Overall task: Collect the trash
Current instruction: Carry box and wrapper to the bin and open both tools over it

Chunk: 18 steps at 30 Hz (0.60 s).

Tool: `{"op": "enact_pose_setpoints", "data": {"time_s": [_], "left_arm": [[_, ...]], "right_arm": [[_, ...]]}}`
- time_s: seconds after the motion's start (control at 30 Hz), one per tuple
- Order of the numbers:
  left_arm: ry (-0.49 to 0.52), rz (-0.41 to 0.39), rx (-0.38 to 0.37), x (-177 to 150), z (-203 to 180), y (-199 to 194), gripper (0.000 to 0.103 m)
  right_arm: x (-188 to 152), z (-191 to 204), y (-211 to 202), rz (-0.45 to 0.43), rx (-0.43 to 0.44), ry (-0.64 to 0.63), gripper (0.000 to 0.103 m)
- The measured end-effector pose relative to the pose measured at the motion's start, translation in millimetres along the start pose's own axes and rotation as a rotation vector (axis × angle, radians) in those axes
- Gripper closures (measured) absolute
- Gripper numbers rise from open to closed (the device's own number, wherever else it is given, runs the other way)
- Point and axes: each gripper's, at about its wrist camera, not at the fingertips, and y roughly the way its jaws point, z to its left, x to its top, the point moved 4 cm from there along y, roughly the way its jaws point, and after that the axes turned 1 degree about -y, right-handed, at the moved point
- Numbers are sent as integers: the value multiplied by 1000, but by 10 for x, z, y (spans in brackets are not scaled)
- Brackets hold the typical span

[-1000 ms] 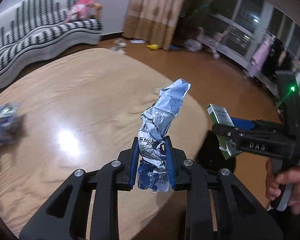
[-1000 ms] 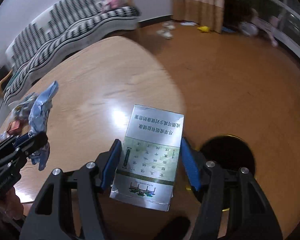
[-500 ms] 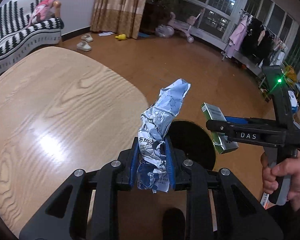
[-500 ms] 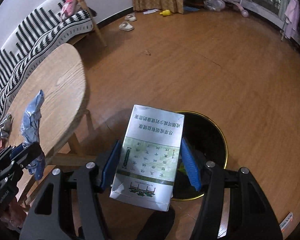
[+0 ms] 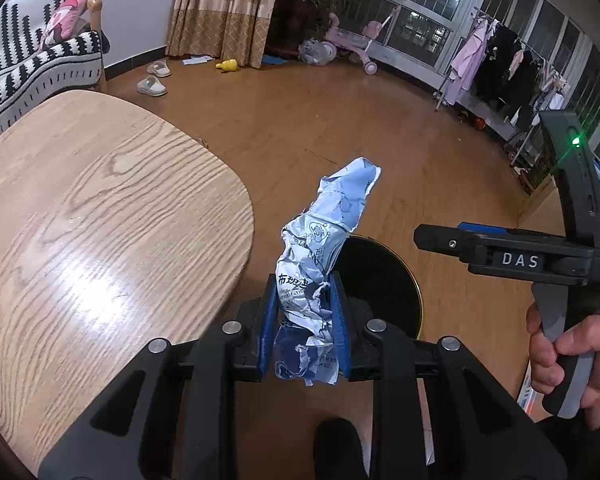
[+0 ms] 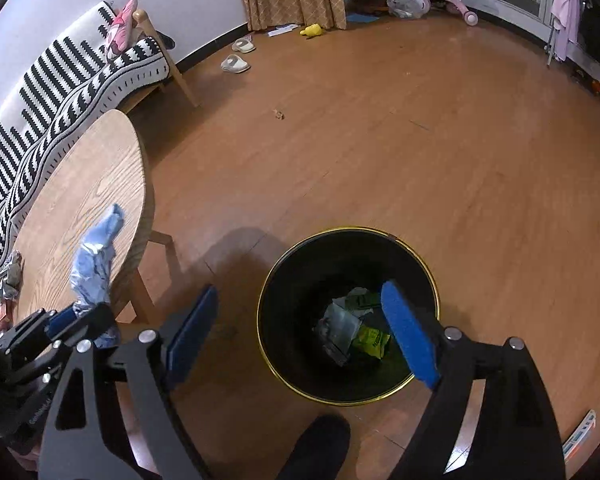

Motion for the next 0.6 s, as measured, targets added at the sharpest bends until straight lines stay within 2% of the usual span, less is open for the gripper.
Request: {"op": "enact_pose_setpoints", "data": {"time_s": [0.33,0.4,0.43,0.47,0.53,0.6], "left_arm": [[18,37,-53,29,-361,360,79],[21,42,-71,46,-474,462,75],[20,47,-80,49,-521,507,66],[17,50,-89,52,-551,534,51],[12,47,-101,41,-612,578,34],[19,47,-99,25,-653,606,32]], "right_arm": [[9,-197,-240,-59,-20,50,19],[15,-287,-324,-78,-21,75,19],[16,-340,-369,-87,-21,91,18],[18,-374,-389,-92,-19,99,18],[14,-432,-439,-100,-20,117,18],[15,-454,-462,-105,-19,123,18]]}}
